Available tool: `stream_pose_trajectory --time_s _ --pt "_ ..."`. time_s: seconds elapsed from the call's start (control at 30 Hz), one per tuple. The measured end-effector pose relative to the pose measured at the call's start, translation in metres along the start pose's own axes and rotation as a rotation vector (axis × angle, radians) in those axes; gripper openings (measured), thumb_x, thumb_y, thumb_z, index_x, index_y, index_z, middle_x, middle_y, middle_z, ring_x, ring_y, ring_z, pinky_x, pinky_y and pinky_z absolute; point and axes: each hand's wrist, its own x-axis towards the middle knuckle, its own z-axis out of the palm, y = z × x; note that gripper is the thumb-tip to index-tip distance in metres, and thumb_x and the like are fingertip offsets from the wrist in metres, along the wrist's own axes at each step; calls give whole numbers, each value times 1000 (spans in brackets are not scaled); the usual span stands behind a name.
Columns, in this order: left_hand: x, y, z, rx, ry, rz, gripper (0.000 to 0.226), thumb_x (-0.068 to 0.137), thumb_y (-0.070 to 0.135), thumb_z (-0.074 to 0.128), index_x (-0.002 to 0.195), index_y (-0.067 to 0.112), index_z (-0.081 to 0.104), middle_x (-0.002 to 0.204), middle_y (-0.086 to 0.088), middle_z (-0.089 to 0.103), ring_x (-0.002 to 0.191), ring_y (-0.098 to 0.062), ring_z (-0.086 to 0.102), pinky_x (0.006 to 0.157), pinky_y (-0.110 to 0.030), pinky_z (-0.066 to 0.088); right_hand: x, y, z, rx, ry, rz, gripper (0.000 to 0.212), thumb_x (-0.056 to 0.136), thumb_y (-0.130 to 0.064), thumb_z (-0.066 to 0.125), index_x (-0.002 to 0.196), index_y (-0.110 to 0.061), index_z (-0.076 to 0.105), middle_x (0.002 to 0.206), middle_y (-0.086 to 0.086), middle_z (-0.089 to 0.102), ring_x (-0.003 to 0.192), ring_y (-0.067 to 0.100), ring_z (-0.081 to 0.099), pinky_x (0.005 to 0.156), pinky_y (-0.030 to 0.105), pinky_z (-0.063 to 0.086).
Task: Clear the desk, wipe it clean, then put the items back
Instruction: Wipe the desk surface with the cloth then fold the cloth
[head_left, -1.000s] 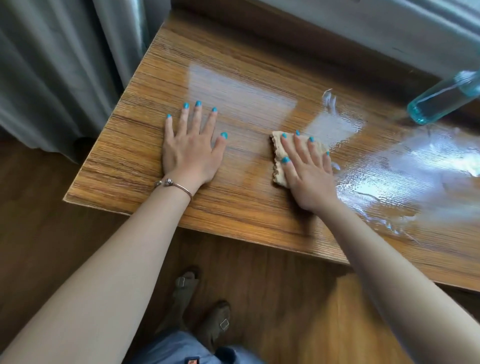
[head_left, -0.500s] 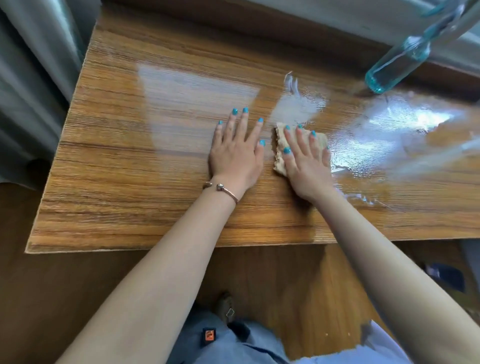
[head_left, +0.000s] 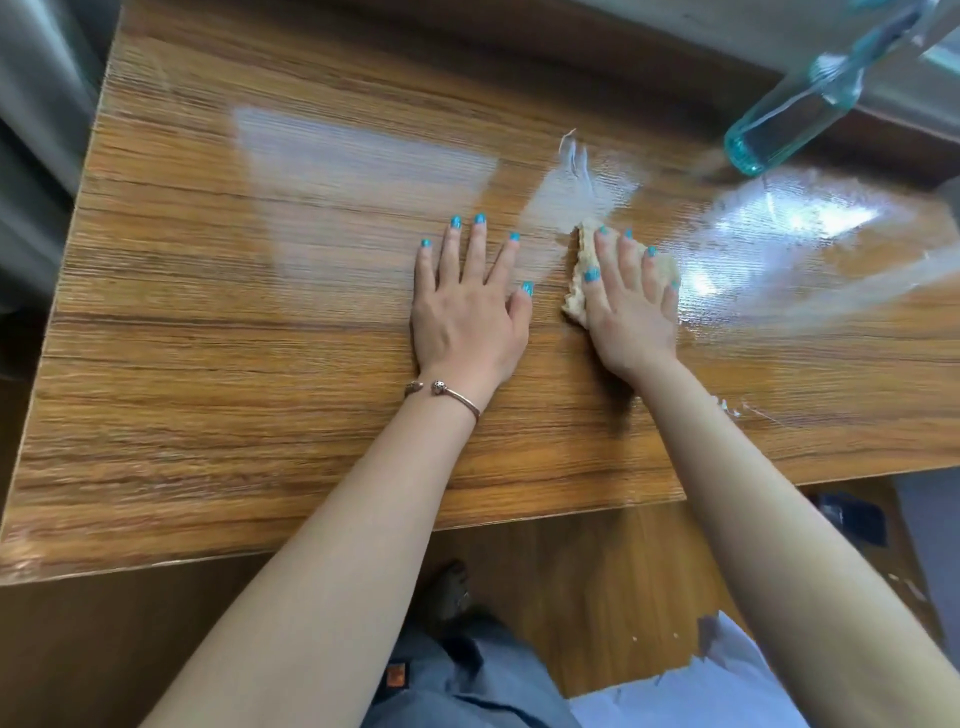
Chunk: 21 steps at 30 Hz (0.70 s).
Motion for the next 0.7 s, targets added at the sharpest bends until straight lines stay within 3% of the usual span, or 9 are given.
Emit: stream_pose_trajectory --time_s 0.17,0.27,0.43,0.53,0.63,0.7 --pt "0 -1 0 0 11 -2 56 100 49 17 154 34 11 163 -3 3 150 -25 -2 118 -47 -5 -154 25 24 -93 -30 -228 53 97 -53 0 148 -49 -17 157 -22 -23 146 8 -24 117 35 -14" --pt "1 1 0 12 3 9 57 100 49 16 154 33 11 163 -3 3 150 -25 -2 118 -48 -4 -114 40 11 -114 -66 -248 52 95 -57 -2 146 -54 -16 159 -22 -18 146 7 -23 119 36 -12" --pt "0 -1 0 29 -8 8 57 100 49 15 154 34 8 163 -3 1 150 -25 -3 119 -47 -3 6 25 -8 8 -6 13 51 102 -49 12 151 -46 -4 163 -12 -7 150 20 -8 120 48 -5" --pt "0 -3 1 22 7 12 57 100 49 17 154 34 10 163 -3 3 150 -25 -1 119 -47 -3 -55 14 12 -49 18 -63 54 100 -48 10 152 -44 -6 163 -10 -7 151 21 -7 119 49 -4" --pt "-1 -2 0 42 7 -1 56 100 48 19 153 35 12 163 -2 6 150 -24 1 119 -47 -1 -145 12 28 -84 -17 -212 55 96 -53 2 149 -49 -14 161 -15 -14 149 14 -18 118 42 -9" --pt "-1 1 -1 58 16 3 55 99 47 25 153 34 18 162 -3 14 148 -26 8 118 -48 2 -137 15 21 -56 -67 -247 52 94 -56 -3 143 -55 -22 159 -20 -18 146 10 -23 118 39 -12"
